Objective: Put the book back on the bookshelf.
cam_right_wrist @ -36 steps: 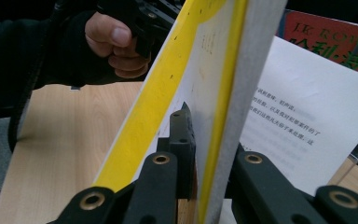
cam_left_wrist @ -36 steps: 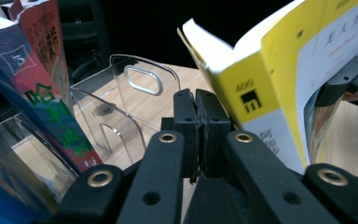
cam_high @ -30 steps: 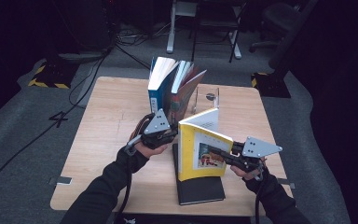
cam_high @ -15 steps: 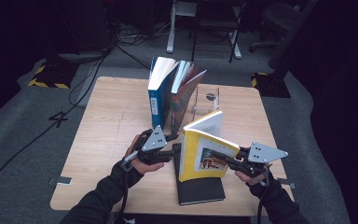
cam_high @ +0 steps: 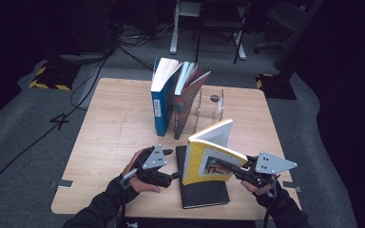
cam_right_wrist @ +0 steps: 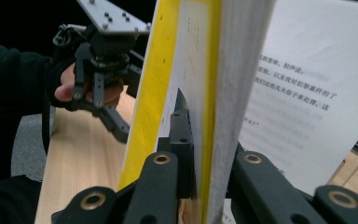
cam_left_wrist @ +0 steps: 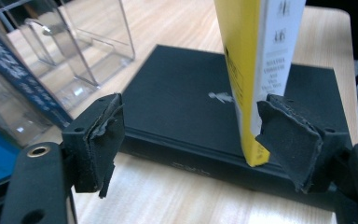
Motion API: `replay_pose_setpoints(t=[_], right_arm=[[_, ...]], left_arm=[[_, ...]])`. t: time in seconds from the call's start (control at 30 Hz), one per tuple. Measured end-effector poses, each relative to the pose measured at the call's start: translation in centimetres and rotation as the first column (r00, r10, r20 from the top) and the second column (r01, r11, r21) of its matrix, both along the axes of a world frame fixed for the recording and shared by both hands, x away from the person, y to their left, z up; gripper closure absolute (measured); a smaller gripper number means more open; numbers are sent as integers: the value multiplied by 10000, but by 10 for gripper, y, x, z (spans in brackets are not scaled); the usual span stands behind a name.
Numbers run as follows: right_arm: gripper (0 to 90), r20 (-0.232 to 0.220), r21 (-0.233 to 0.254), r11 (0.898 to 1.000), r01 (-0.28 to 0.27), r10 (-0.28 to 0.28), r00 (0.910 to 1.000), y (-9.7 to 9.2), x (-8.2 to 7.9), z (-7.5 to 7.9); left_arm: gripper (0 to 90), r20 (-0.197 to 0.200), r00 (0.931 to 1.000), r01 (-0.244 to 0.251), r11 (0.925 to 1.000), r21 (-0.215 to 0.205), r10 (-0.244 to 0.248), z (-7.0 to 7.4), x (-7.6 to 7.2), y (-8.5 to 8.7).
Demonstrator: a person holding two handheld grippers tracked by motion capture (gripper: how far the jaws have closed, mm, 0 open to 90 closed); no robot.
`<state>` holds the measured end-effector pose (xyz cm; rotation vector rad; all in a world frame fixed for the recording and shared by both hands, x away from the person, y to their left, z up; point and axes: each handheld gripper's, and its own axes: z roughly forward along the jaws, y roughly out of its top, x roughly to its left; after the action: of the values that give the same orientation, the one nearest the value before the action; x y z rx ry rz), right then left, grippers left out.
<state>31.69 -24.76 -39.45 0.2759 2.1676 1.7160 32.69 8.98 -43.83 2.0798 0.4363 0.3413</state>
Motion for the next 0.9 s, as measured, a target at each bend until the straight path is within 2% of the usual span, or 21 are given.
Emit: replay_pose_setpoints(t=[0.1, 0.17, 0.33, 0.4, 0.57, 0.6, 0.63, 0.67, 0.7, 0.8, 0.83, 0.9], right_arm=[[828, 62, -60, 10000, 49, -49, 10000, 0, -4, -1], [822, 110, -139, 9999, 91, -89, 9999, -1, -8, -2], [788, 184, -312, 9991, 302, -297, 9994, -3, -13, -5], [767, 254, -455, 9981, 426, -414, 9988, -7, -15, -6], [736, 255, -637, 9962, 597, -581, 9980, -15, -18, -7], [725, 225, -678, 9955, 655, -641, 9977, -17, -18, -7], [714, 205, -686, 9953, 683, -671, 9975, -19, -18, -8], [705, 81, -651, 9946, 805, -801, 9968, -23, -18, -8], [700, 40, -635, 9940, 896, -895, 9960, -26, -17, -9], [677, -124, -646, 9910, 1173, -1183, 9929, -33, -15, -13], [677, -124, -646, 9910, 1173, -1183, 9929, -33, -15, -13], [643, -230, -616, 9889, 1351, -1367, 9903, -38, -15, -16]], left_arm=[[217, -289, 9995, 145, 9999, -54, -146, -8, -4, -6], [224, -252, 9995, 184, 9998, 79, -182, -12, -6, -11], [265, -591, 9951, 775, 9963, -384, -797, -14, -9, -23], [284, -441, 9948, 895, 9951, -426, -913, -12, -8, -30], [345, -229, 9947, 975, 9912, -900, -1000, -2, -7, -37], [355, -151, 9935, 1098, 9852, -1314, -1127, 4, -5, -37], [362, -60, 9934, 1124, 9817, -1535, -1147, 9, -4, -38], [390, -60, 9934, 1124, 9817, -1535, -1147, 9, -4, -38], [407, -41, 9907, 1326, 9739, -1843, -1357, 16, -2, -41], [421, 86, 9903, 1374, 9713, -1940, -1383, 23, -2, -44], [421, 121, 9878, 1545, 9668, -2036, -1553, 27, -1, -46], [426, 327, 9872, 1594, 9685, -1912, -1560, 34, 0, -51]])
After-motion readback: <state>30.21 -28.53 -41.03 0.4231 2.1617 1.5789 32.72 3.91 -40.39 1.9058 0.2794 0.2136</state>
